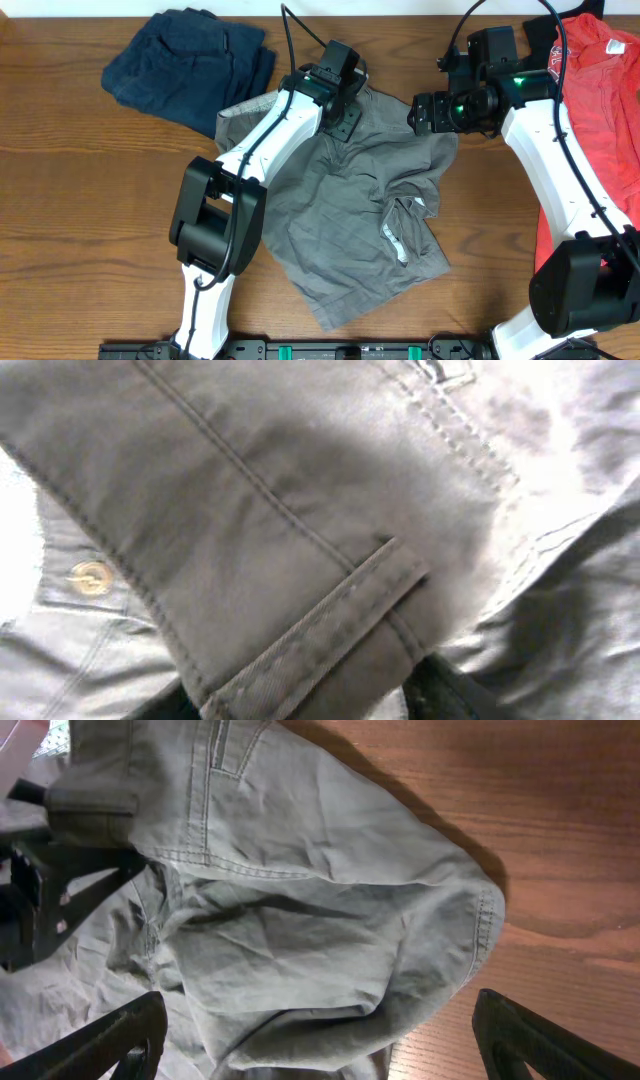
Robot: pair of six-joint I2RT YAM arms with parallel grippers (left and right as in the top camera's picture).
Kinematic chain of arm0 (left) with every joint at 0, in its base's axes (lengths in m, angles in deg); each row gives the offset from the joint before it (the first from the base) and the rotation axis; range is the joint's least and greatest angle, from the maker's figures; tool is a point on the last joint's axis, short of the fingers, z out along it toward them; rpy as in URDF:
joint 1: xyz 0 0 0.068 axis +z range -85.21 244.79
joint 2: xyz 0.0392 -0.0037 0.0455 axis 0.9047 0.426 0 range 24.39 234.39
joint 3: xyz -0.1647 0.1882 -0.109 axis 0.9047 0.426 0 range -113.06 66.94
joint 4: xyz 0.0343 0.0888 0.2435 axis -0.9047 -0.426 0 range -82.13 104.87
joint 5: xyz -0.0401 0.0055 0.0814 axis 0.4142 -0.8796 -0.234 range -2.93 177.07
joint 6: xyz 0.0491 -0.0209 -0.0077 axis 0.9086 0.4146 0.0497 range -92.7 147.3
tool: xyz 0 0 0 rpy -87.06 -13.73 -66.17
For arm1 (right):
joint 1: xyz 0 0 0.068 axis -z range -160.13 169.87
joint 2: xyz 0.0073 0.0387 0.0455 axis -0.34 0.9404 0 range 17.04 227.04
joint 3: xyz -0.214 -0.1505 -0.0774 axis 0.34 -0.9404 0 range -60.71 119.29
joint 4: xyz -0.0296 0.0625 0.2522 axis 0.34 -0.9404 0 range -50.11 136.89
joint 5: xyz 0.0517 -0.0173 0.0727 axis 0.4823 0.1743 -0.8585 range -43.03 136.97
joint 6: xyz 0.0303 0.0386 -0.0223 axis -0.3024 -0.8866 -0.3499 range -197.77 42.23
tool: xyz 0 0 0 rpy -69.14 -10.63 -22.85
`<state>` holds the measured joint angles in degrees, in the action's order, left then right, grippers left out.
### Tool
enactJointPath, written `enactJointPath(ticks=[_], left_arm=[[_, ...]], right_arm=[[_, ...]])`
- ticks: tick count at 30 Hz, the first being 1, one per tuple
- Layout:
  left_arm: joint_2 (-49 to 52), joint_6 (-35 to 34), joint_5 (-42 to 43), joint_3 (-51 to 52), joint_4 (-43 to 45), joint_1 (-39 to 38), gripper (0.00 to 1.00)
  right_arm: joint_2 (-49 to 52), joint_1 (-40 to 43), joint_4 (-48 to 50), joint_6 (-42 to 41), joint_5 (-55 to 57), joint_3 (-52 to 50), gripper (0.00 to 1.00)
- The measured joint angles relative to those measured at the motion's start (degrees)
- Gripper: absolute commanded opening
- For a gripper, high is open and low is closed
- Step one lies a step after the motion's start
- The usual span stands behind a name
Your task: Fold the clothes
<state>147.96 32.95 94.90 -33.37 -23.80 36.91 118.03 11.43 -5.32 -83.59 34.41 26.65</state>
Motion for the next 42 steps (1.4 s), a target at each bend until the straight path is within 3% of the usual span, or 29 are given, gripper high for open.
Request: enactJointPath(ticks=[2, 5, 11, 12, 13, 15, 16, 20, 24, 33, 37, 42], left_arm=[[0.0, 0.0, 1.0, 0.0, 1.0, 0.0, 0.06], [0.0, 0.2, 1.9, 0.0, 4.5, -0.2, 0.06], [0.0, 0.2, 2.7, 0.1, 23.1, -1.0, 0.06], [0.0, 0.2, 2.7, 0.2, 26.8, -1.1, 0.17], [0.1, 0.2, 2.7, 0.2, 30.4, -1.1, 0.48], [0.3, 0.3, 2.8, 0.1, 37.4, -1.0, 0.91], [0.5, 0.0, 2.8, 0.1, 40.8, -0.9, 0.98], [1.4, -2.0, 3.0, 0.0, 45.2, 0.4, 0.98], [1.4, -5.9, 3.0, -0.1, 38.4, 3.2, 0.98], [-9.8, -7.6, 2.9, 0.0, 3.4, 9.4, 0.98], [-16.3, -7.1, 2.3, -0.7, -4.3, 9.9, 0.98], [-17.0, -6.6, 1.2, -1.1, -6.8, 9.9, 0.98]], right_arm=[[0.0, 0.0, 0.0, 0.0, 0.0, 0.0, 0.93], [0.0, 0.0, 0.0, 0.1, 0.0, 0.0, 0.89], [0.0, 0.0, 0.2, 0.2, 0.2, -0.1, 0.88], [0.0, 0.0, 0.2, 0.2, 0.2, -0.1, 0.88], [0.0, 0.0, 0.2, 0.2, 0.2, -0.1, 0.89], [0.0, 0.0, 0.2, 0.2, 0.2, -0.1, 0.91], [0.0, 0.0, 0.2, 0.2, 0.2, -0.1, 0.91], [0.0, 0.0, -0.3, 0.2, 0.1, -0.1, 0.92], [0.0, 0.0, -3.7, 0.1, -0.8, -0.1, 0.95], [0.0, 0.1, -17.2, -7.9, 1.6, -2.0, 0.99], [0.0, 0.1, -13.0, -12.6, 2.3, -8.3, 0.90], [0.0, 0.1, -2.0, -17.2, 2.3, -19.2, 0.78]])
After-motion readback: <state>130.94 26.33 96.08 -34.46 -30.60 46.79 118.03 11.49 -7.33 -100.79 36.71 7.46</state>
